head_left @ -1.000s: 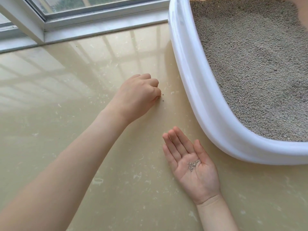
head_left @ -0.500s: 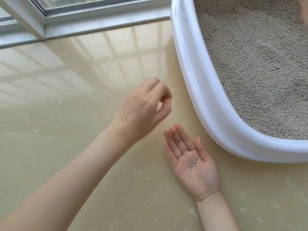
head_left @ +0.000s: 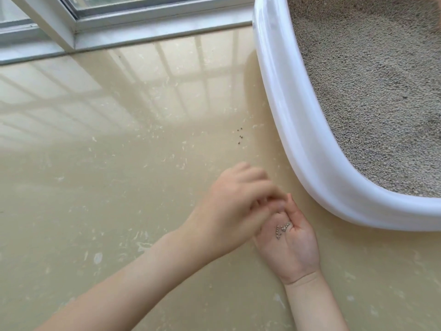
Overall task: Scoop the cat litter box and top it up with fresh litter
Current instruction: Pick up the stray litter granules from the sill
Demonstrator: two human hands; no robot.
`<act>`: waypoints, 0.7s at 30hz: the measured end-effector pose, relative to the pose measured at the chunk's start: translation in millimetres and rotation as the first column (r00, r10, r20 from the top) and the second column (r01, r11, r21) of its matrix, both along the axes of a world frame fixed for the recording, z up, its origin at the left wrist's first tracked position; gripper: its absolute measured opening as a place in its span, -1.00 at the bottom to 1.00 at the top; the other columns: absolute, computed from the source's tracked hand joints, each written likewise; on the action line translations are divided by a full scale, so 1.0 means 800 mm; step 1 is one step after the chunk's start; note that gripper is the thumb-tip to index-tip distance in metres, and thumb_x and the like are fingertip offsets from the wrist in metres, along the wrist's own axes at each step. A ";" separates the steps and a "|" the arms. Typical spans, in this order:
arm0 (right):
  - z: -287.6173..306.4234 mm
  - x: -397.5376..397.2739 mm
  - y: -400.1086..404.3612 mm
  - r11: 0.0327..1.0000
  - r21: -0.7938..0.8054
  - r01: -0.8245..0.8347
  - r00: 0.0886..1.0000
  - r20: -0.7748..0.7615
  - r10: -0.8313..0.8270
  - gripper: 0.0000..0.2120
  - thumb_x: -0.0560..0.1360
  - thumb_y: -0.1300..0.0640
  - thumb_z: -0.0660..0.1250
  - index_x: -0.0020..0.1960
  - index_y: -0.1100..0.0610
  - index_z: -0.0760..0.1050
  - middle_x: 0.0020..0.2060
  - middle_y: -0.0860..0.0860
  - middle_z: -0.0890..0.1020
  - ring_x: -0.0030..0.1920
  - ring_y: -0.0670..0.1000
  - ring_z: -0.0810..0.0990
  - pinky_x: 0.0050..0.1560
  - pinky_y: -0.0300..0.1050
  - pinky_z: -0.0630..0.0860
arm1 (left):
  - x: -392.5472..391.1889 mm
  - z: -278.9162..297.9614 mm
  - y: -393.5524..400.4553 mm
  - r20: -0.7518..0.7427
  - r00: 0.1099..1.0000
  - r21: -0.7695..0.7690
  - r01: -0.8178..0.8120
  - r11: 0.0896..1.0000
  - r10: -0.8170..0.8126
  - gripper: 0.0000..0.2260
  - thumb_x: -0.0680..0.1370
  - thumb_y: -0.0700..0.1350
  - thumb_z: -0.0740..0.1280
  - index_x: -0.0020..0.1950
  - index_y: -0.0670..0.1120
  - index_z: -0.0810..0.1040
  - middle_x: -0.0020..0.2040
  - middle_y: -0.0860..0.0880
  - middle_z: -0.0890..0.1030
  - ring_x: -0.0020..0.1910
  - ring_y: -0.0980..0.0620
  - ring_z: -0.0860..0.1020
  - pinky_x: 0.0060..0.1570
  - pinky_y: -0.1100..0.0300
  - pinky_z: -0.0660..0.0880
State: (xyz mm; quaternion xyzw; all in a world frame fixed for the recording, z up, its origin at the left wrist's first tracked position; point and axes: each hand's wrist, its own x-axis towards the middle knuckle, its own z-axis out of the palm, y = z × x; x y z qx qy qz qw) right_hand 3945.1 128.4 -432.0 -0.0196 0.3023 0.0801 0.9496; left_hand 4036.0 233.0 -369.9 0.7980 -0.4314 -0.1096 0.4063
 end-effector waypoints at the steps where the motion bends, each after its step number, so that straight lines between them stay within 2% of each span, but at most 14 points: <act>1: -0.001 0.000 0.000 0.999 -0.039 0.014 1.000 0.012 -0.013 -0.55 0.67 0.09 0.01 0.44 0.35 0.28 0.40 0.27 0.37 0.47 0.17 0.28 0.50 0.03 0.13 | 0.011 0.001 0.001 -0.073 0.992 -0.035 -0.104 0.994 0.101 -0.93 0.51 -0.17 0.37 -0.10 -0.12 0.65 -0.20 0.01 0.56 -0.19 0.10 0.47 -0.15 0.25 0.41; 3: -0.002 0.000 -0.001 0.996 -0.089 0.029 0.999 0.043 -0.025 -0.53 0.68 0.07 -0.06 0.47 0.33 0.23 0.44 0.23 0.32 0.51 0.14 0.19 0.53 0.01 -0.02 | 0.040 -0.007 0.005 -0.072 0.939 -0.017 -0.339 0.941 0.337 -0.93 0.51 -0.19 0.37 -0.08 -0.10 0.65 -0.19 0.05 0.56 -0.22 0.22 0.46 -0.17 0.45 0.33; 5: -0.005 0.000 -0.001 0.995 -0.099 0.031 0.997 0.068 -0.024 -0.52 0.69 0.06 -0.08 0.48 0.33 0.22 0.44 0.22 0.33 0.51 0.13 0.17 0.53 0.01 -0.04 | 0.067 -0.024 0.008 -0.010 0.882 0.071 -0.469 0.880 0.471 -0.92 0.51 -0.15 0.37 -0.04 -0.07 0.65 -0.15 0.06 0.58 -0.20 0.16 0.48 -0.18 0.38 0.36; 8: -0.007 -0.001 0.001 0.995 -0.092 0.032 0.995 0.096 -0.024 -0.51 0.69 0.05 -0.11 0.48 0.32 0.21 0.44 0.21 0.33 0.52 0.13 0.16 0.53 0.01 -0.04 | 0.082 -0.051 0.002 0.059 0.884 0.175 -0.467 0.867 0.464 -0.89 0.48 -0.10 0.42 -0.02 -0.06 0.67 -0.13 0.03 0.59 -0.13 0.01 0.50 -0.15 0.14 0.43; 13: -0.008 -0.001 0.000 0.996 -0.087 0.034 0.992 0.121 -0.023 -0.51 0.69 0.05 -0.11 0.48 0.32 0.20 0.44 0.21 0.33 0.52 0.13 0.16 0.53 0.01 -0.05 | 0.084 -0.065 -0.015 0.258 0.875 0.191 -0.461 0.866 0.409 -0.93 0.44 -0.11 0.40 -0.17 -0.09 0.66 -0.24 -0.01 0.59 -0.20 -0.09 0.49 -0.27 0.10 0.46; 16: -0.009 0.000 0.001 0.996 -0.076 0.037 0.993 0.118 -0.028 -0.52 0.69 0.05 -0.10 0.48 0.32 0.20 0.44 0.22 0.34 0.51 0.14 0.17 0.54 0.01 -0.06 | 0.083 -0.065 -0.020 0.339 0.856 0.174 -0.465 0.868 0.391 -0.93 0.43 -0.14 0.41 -0.24 -0.10 0.65 -0.29 -0.02 0.57 -0.26 -0.09 0.49 -0.35 0.14 0.43; 21: -0.007 -0.001 0.001 0.996 -0.087 0.031 0.996 0.083 -0.023 -0.52 0.69 0.05 -0.10 0.48 0.32 0.20 0.44 0.21 0.34 0.51 0.14 0.17 0.54 0.01 -0.05 | 0.086 -0.065 -0.024 0.291 0.838 0.152 -0.517 0.842 0.462 -0.90 0.46 -0.13 0.38 -0.24 -0.09 0.64 -0.28 -0.01 0.58 -0.25 -0.04 0.50 -0.33 0.12 0.40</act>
